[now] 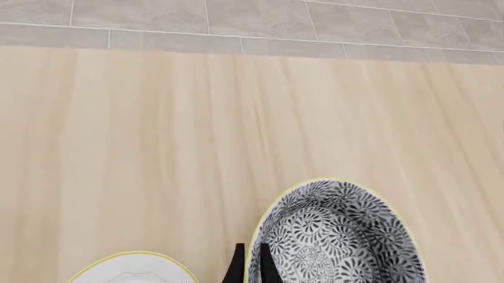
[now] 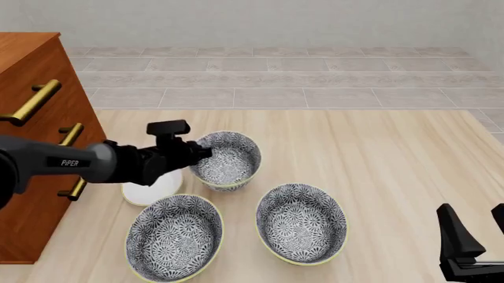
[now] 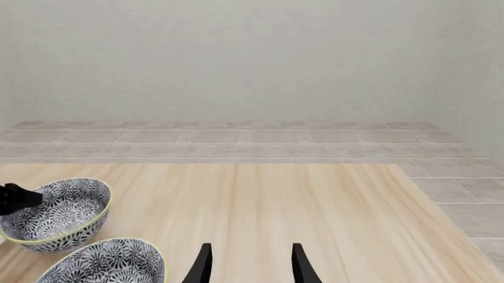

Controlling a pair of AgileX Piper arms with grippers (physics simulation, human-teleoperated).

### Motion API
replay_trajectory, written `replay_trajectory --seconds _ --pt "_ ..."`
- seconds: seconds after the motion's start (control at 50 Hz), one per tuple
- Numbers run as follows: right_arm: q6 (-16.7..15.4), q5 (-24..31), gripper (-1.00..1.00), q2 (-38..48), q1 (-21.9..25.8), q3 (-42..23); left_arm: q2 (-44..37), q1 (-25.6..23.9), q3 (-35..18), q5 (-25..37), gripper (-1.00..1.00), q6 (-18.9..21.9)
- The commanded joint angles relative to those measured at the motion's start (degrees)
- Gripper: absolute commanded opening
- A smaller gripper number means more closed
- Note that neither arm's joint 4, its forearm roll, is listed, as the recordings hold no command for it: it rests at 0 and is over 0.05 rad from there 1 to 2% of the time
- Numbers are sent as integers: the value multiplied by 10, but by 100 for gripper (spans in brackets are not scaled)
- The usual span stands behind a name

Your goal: Stack the bowl at the front on the bowl in the middle.

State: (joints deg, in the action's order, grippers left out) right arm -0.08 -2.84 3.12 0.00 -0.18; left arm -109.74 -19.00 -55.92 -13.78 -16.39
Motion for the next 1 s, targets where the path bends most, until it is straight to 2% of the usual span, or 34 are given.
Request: replay_trajectory --seconds 0.02,0.32,0.76,1.0 --pt "0 0 100 0 0 0 26 2 4 8 -100 7" --pt "0 0 100 0 0 0 81 -4 29 17 -100 5" --pt "0 0 100 0 0 0 133 -13 36 38 -100 2" --pt "0 0 100 0 0 0 181 -21 42 53 -100 -17"
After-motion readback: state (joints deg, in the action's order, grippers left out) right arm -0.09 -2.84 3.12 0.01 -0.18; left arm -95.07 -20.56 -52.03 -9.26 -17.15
